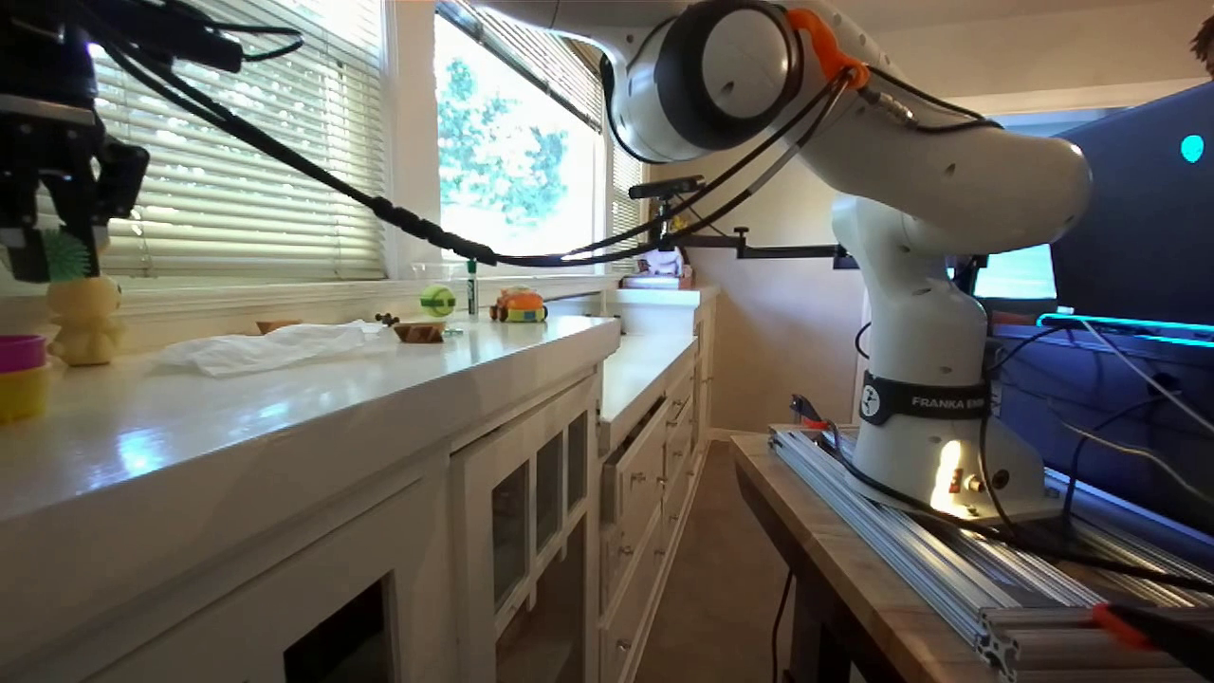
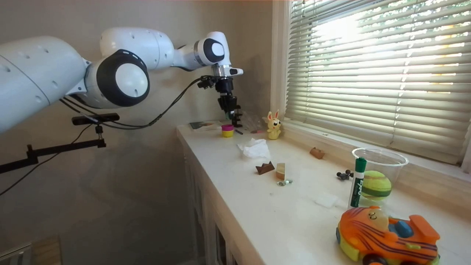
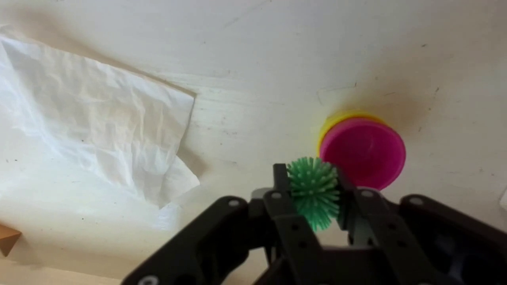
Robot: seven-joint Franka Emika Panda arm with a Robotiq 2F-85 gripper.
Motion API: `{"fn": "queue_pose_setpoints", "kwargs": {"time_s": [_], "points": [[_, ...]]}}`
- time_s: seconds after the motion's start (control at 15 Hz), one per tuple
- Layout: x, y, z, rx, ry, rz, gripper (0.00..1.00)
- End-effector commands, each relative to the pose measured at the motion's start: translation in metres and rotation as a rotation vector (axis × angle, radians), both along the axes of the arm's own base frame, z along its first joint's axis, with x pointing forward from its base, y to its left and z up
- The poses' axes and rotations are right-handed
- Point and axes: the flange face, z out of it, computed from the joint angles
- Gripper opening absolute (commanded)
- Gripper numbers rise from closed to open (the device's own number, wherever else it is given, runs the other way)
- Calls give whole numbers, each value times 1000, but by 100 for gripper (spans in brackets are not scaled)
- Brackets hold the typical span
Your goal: Stack the bowls, then place the green toy inside the pink bowl
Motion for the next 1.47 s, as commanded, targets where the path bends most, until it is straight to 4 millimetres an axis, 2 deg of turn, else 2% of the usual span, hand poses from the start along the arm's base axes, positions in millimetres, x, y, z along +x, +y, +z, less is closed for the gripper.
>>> {"fn": "queue_pose_setpoints", "kwargs": {"time_s": [0.0, 1.07, 1.13, 1.2, 1.4], "points": [[6, 2, -5, 31, -26, 26, 7], [7, 16, -25, 89, -5, 85, 7], [7, 16, -26, 92, -5, 83, 54], [7, 16, -25, 94, -6, 85, 55], [7, 16, -24, 92, -8, 83, 74]]}}
